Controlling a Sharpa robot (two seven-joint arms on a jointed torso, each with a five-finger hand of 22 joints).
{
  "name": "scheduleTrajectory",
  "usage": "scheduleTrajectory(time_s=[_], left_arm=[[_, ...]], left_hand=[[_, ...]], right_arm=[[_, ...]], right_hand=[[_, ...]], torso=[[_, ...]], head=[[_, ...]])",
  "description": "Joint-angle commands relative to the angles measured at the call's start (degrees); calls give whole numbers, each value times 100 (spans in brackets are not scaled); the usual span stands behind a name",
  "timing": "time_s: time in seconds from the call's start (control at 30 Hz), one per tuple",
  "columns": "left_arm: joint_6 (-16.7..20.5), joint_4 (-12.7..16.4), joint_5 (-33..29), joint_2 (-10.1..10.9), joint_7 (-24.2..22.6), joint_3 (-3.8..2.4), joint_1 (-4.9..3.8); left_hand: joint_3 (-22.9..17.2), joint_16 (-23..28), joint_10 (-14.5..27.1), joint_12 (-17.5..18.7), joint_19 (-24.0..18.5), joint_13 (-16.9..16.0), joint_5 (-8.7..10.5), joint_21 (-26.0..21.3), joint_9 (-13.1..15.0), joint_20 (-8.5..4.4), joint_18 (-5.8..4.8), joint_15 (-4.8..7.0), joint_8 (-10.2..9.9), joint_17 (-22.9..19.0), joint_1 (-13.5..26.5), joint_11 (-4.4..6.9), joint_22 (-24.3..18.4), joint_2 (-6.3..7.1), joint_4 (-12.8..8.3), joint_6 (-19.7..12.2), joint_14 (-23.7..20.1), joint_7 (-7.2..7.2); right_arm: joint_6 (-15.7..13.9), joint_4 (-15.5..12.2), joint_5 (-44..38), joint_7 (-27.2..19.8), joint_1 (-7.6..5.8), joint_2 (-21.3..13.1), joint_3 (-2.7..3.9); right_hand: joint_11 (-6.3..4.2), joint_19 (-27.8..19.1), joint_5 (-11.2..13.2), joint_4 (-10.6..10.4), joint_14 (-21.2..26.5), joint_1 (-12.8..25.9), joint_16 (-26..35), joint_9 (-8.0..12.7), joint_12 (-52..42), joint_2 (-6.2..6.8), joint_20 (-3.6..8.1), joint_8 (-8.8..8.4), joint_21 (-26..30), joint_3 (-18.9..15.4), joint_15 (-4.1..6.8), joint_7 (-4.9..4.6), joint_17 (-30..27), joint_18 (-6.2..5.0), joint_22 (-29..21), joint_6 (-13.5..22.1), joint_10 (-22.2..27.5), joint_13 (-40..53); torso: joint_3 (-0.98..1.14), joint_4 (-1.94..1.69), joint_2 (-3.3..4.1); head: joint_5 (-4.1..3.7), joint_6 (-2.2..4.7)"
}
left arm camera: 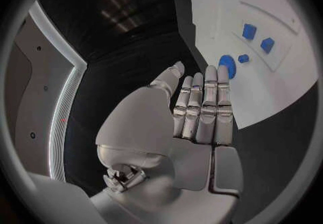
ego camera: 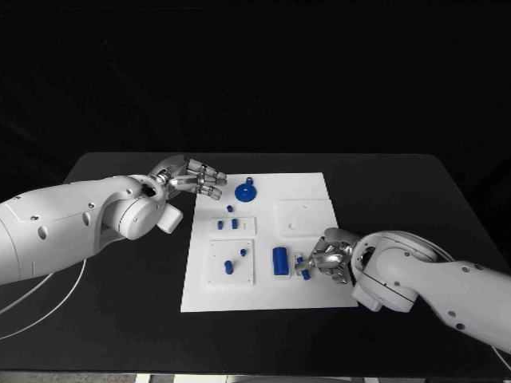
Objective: Assemble the parts on the task board
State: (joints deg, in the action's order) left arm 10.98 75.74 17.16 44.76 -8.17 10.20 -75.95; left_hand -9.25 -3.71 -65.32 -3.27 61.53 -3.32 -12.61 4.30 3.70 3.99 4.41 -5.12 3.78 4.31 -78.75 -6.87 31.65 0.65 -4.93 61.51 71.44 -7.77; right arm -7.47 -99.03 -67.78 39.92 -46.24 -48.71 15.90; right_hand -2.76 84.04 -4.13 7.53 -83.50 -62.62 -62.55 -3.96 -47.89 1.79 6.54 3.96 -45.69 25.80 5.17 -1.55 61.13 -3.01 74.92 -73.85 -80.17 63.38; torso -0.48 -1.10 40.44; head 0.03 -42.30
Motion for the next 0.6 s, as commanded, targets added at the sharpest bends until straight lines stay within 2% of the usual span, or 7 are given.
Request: scheduleTrajectory(time_s=[0.03, 0.6], left_arm=[[-89, 18, -12, -10, -19, -4, -3], [-112, 20, -4, 0, 17, -3, -4]], left_hand=[[-7, 21, 47, -25, 47, 0, 39, -26, 1, 0, 36, -5, -14, 5, 24, -4, -5, 31, 30, -44, -53, 7], [13, 20, 53, -25, 61, 1, 42, -27, 1, 4, 33, -7, -15, 8, 26, -5, -95, 33, 71, -49, -57, 7]], right_arm=[[-84, 19, -104, 91, 21, 38, -24], [-187, 60, -153, 84, 7, 106, -26]], right_hand=[[-20, 319, -13, 484, 1, -7, 6, 11, 37, -74, -16, -31, 21, 449, -9, -17, -6, 50, 445, -11, -2, -5], [-24, 322, -16, 468, 1, 26, 12, 11, 32, -81, -11, -30, 13, 439, -4, -14, -9, 48, 449, -10, 0, 2]], torso=[[-1, 0, 2], [-1, 0, 1]], head=[[10, 1], [26, 6]])
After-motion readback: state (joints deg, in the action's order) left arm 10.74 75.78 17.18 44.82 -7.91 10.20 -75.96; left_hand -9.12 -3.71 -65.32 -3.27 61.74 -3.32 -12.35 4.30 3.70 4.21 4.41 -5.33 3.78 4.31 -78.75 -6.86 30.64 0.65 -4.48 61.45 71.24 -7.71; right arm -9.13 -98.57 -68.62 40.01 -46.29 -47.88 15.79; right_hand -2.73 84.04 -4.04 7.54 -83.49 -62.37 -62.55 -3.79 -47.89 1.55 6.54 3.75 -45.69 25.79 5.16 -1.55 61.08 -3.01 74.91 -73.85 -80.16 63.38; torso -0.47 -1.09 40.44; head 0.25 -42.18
